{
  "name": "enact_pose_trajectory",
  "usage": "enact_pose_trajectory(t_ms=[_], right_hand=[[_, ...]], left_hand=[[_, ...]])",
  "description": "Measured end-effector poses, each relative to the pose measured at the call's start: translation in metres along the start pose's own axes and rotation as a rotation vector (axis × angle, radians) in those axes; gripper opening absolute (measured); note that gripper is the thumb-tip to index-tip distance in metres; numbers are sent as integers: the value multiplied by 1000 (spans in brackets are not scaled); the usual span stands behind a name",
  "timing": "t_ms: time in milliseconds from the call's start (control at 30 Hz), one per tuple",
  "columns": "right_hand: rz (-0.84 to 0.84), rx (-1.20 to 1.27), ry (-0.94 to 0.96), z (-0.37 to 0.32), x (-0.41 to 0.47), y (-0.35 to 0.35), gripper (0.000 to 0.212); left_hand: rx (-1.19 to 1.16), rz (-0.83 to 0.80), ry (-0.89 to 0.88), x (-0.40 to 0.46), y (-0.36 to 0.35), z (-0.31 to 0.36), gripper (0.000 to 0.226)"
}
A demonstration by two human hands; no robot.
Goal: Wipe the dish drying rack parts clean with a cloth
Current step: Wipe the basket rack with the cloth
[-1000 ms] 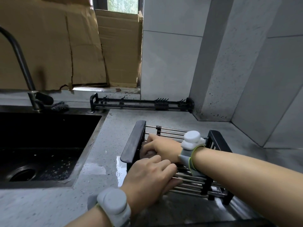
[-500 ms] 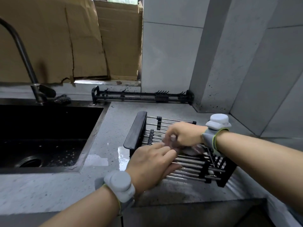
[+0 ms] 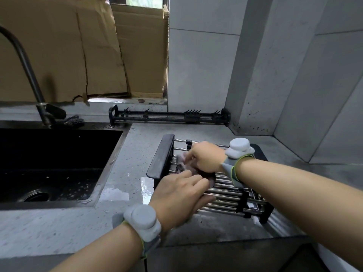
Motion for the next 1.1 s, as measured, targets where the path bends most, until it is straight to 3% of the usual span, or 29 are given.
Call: enact_pose_trajectory(t_ms=[67,233,433,567,633,833,1100], right_hand=[[50,-9,19,-8,12,0,27],[-151,-95,106,-29,23,-44,30],[-268,50,396,-49,-8,-20,22],[-105,55,189,-32,13,-16,23],[-108,-35,118,-31,16,-24,30],[-216,18,312,-37,-16,-24,23],[-247,-194,203,16,-55,-20,15]], left_hand=[[19,5,2,1,0,0,36],[37,25,-1,1,0,0,37],[36,28,1,1,-2,-1,39],[62,31,15,2,-2,-2,40],[67,34,16,2,-2,-1,40],[33,34,8,0,-4,-3,41],[40,23,3,2,-1,-2,36]])
Point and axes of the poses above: each hand's wrist, its own x-axis towards the middle knuckle, its own y-axis out of the back of the hand, z = x × y, the point moved 9 cm from there along x, towards the middle knuckle, and after that the axes turned 3 degrees about z, right-handed, at the moved point
